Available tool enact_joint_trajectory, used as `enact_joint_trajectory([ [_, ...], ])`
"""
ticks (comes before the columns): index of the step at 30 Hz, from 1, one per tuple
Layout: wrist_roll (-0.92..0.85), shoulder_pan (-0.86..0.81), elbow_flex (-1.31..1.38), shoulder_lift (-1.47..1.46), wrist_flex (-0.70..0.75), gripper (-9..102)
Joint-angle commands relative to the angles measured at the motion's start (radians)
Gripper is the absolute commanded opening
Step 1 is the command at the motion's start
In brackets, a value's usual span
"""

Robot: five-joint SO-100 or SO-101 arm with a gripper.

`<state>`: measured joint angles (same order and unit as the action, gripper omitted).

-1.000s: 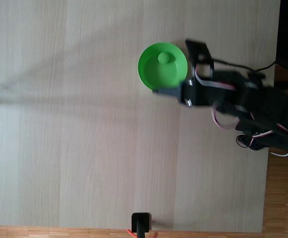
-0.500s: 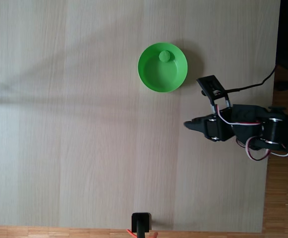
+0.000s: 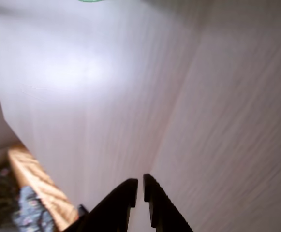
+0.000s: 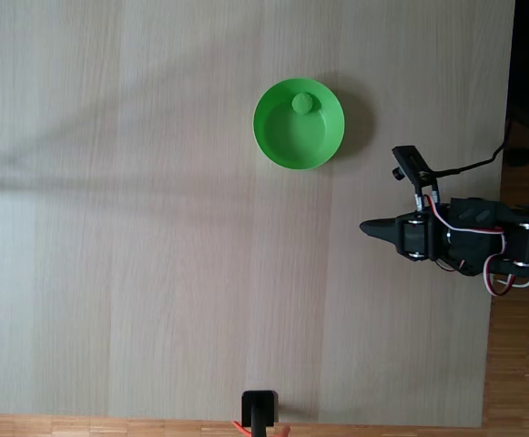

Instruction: Grasp a green pompom and put it in the green bowl.

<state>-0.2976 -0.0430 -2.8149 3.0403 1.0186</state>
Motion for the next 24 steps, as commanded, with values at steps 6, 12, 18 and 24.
enact_joint_trajectory([
  [6,0.086,0.012,-0.080,0.156,0.002,0],
  [12,0.106,0.012,-0.112,0.229,0.003,0],
  [18,0.107,0.012,-0.156,0.276,0.003,0],
  [24,0.107,0.012,-0.169,0.302,0.003,0],
])
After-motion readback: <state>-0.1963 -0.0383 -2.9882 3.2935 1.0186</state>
